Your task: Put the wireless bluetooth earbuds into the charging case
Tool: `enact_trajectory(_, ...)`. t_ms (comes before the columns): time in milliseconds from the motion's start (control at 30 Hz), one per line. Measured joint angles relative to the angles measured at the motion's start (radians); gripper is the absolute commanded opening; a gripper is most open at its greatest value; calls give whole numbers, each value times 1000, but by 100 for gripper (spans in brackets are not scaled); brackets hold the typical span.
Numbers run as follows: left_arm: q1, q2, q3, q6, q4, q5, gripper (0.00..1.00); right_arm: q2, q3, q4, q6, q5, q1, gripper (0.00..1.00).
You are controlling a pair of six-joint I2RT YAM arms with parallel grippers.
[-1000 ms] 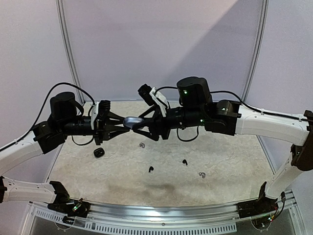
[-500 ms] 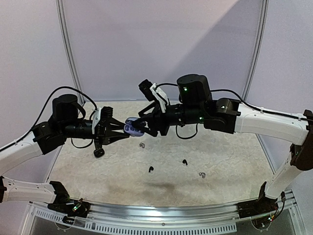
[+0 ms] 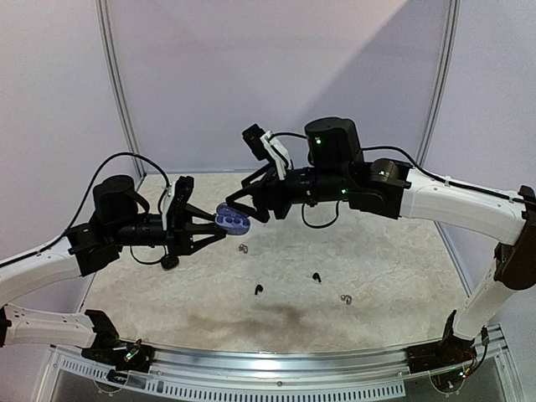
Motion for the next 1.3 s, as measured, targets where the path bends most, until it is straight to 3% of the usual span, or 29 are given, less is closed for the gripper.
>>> enact_trajectory(300,0,0,-82,-157,142,-44,0,26,127,-6,33,-88,-69,69)
enact_trajectory(467,9,3,-100,-192,180,-66,0,10,126,-129,132,3,-171,61)
enact_trajectory(700,27,34,-102,-193,233,-47,0,-89,-119,-457,263,193,-360,57)
enact_trajectory(900,32,74,-102,-126,257,31,0,-109,-289,-681,269,227,-401,49)
enact_trajectory(1300,32,123,-102,17,250,185,0,-58,-483,-775,238,200,-421,46)
